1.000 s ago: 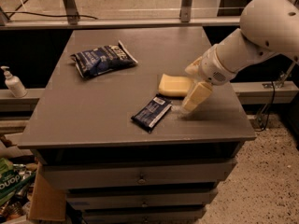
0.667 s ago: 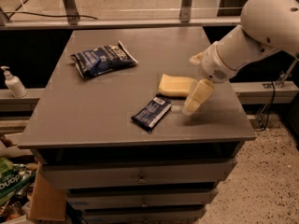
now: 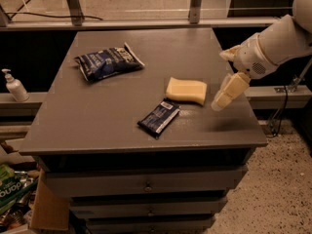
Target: Move sponge near rxbar blueberry
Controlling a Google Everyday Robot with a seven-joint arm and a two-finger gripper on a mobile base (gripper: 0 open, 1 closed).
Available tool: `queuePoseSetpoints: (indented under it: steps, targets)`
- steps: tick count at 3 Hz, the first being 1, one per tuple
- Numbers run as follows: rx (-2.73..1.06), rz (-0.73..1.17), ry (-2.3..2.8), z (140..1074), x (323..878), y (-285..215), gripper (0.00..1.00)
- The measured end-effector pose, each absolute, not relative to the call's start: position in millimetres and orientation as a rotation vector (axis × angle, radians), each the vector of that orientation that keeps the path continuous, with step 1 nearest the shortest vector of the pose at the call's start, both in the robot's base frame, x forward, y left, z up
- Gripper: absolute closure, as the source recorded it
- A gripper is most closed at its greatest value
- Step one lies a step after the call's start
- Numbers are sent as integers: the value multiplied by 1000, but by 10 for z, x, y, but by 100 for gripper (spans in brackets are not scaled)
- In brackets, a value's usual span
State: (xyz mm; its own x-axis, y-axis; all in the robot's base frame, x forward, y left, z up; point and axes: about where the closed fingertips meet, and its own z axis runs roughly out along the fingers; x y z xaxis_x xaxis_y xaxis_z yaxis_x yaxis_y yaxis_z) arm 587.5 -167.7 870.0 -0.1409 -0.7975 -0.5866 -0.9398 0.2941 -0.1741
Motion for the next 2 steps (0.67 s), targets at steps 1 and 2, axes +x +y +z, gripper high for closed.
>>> queuePoseSetpoints:
  steps: [1, 2]
  targets:
    - [-1441, 407, 1935, 8867, 5983, -2038, 0]
    - [-1420, 410, 1903, 9011, 6054, -2036, 0]
